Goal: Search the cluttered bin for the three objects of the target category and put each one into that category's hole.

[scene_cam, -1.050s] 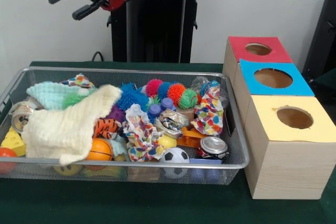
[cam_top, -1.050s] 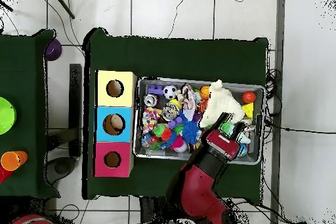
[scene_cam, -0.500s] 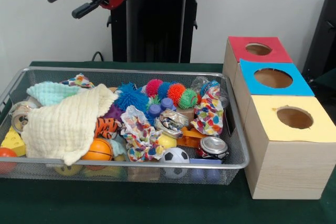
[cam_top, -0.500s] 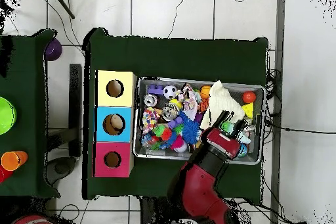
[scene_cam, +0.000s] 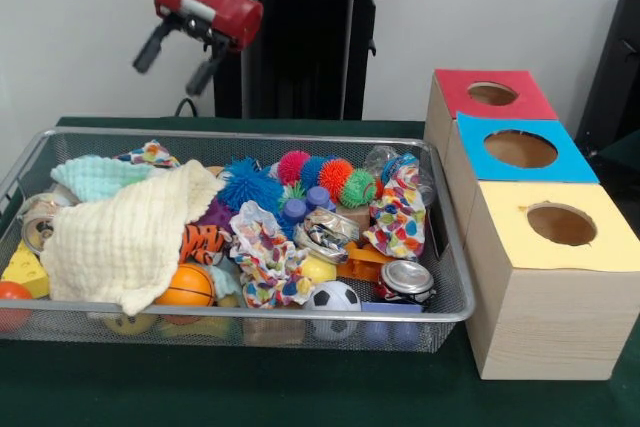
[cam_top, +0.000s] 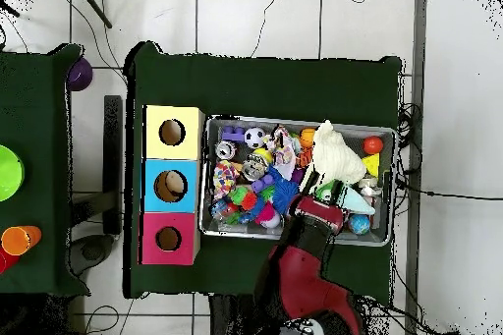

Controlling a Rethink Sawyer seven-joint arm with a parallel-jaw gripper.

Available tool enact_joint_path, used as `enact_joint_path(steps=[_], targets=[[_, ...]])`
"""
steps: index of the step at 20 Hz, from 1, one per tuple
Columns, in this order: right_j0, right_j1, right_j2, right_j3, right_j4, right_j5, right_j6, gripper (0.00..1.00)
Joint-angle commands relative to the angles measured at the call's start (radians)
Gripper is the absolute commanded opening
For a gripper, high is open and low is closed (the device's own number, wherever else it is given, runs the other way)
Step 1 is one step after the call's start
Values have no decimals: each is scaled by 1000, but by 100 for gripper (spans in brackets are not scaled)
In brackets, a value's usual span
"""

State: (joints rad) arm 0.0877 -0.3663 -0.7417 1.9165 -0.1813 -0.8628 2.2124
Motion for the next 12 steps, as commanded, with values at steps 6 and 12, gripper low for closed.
enact_joint_path(steps=[6,12], targets=[[-274,-391,630,-310,-832,464,396,100],[-404,-450,845,-289,-1006,524,451,100]])
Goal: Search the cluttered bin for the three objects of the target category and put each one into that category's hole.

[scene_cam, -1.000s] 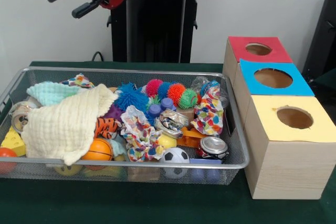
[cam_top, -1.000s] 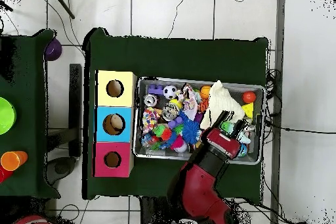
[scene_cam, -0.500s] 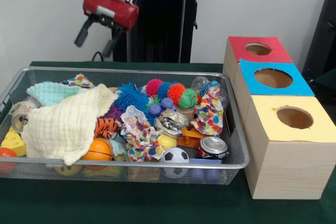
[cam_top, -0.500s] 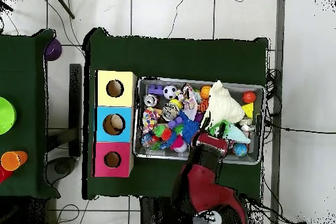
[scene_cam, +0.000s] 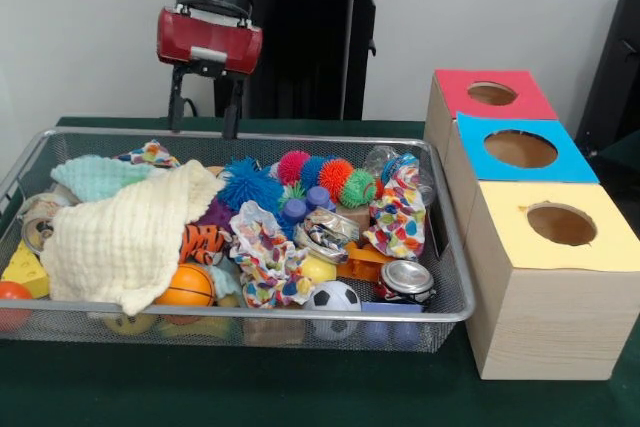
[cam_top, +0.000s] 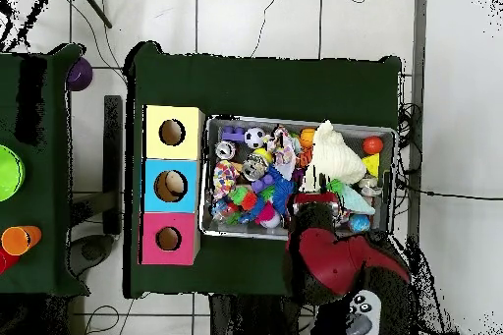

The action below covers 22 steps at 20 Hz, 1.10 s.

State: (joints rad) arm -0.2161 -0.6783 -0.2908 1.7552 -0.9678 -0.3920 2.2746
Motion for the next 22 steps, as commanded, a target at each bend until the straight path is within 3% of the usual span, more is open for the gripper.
enact_joint_path(steps=[1,4,10,15,19,22], targets=[[-119,-141,425,-123,-248,52,415,100],[-164,-145,493,-111,-293,42,457,100],[-206,-130,548,-109,-329,18,482,100],[-274,-110,680,-84,-498,113,656,100],[-308,-92,707,-56,-467,145,633,100],[-306,-56,650,-59,-330,133,520,100]])
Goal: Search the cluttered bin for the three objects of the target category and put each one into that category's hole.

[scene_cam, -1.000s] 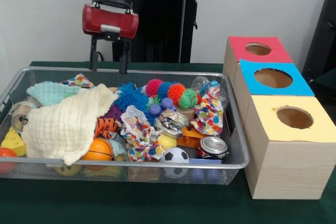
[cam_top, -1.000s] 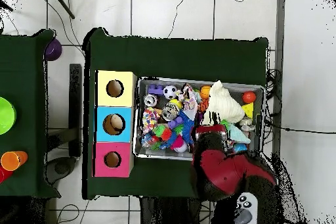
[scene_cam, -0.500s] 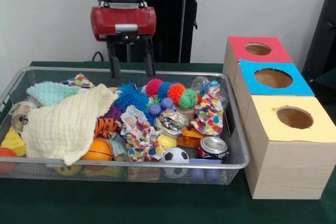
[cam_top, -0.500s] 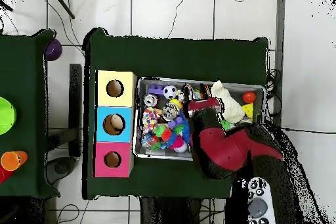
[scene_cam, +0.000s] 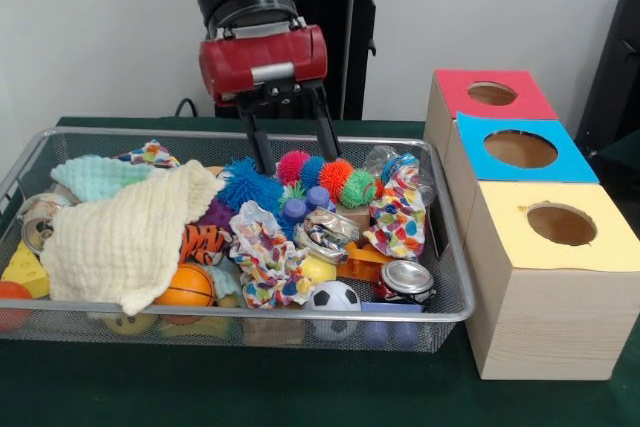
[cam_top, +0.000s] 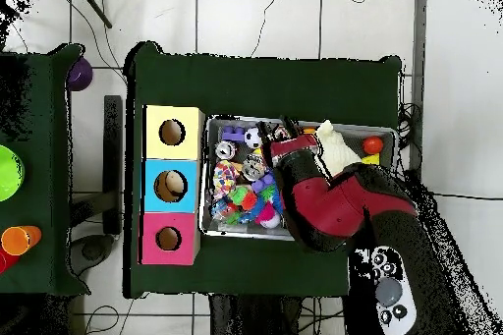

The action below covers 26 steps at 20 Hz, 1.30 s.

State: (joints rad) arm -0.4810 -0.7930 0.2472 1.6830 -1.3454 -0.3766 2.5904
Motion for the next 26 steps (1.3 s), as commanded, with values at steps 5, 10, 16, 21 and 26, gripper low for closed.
enact_joint_path(steps=[5,10,16,21,26], targets=[[16,133,-43,-4,251,38,77,100],[79,184,-175,-10,416,-45,-5,100],[160,213,-297,-9,519,-7,-11,100],[255,240,-430,2,627,7,-2,100],[246,237,-412,15,614,104,30,100]])
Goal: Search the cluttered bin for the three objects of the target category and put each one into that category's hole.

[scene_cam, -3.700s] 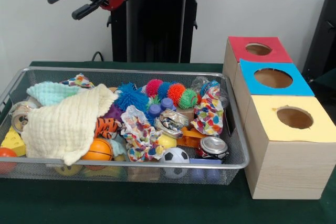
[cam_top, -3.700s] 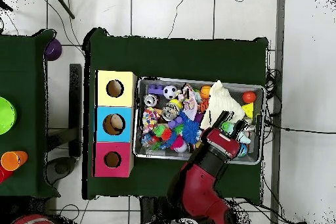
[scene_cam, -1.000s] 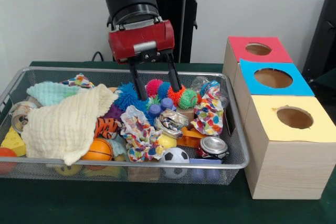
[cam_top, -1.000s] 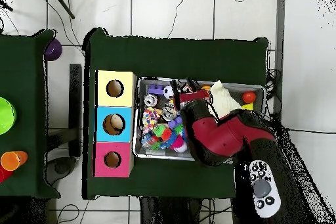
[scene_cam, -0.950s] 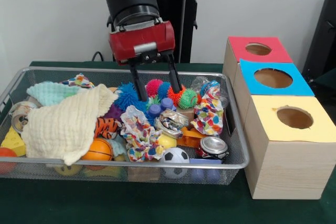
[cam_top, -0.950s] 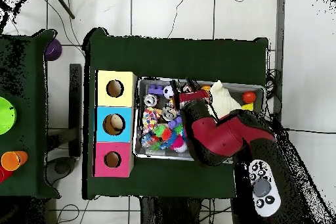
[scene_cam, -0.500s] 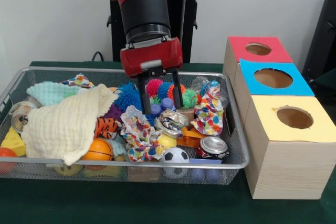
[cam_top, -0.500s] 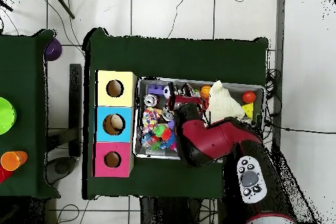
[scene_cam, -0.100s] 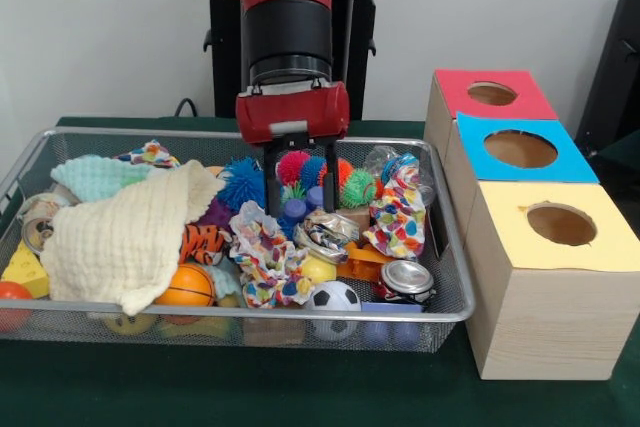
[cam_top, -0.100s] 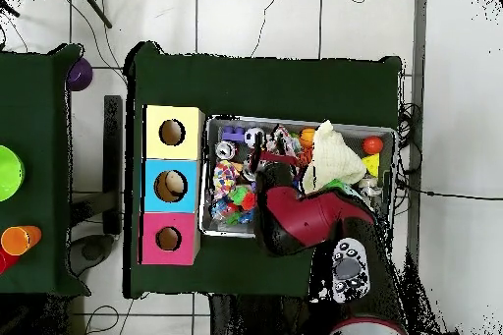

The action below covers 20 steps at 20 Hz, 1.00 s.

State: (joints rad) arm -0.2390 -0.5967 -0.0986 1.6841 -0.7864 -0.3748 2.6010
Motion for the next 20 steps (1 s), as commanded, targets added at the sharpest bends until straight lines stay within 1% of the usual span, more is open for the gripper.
enact_joint_path(steps=[1,4,8,10,11,12,13,16,20], targets=[[3,37,-65,18,55,111,21,100],[6,30,-63,22,52,132,23,100],[-15,27,-30,15,28,161,19,100],[-22,57,-25,2,25,186,10,100],[-21,89,-34,-10,30,168,12,100],[-3,122,-68,-28,46,119,10,100],[6,139,-87,-37,56,99,6,100],[6,150,-91,-39,54,111,8,100],[15,192,-107,-39,69,70,16,100]])
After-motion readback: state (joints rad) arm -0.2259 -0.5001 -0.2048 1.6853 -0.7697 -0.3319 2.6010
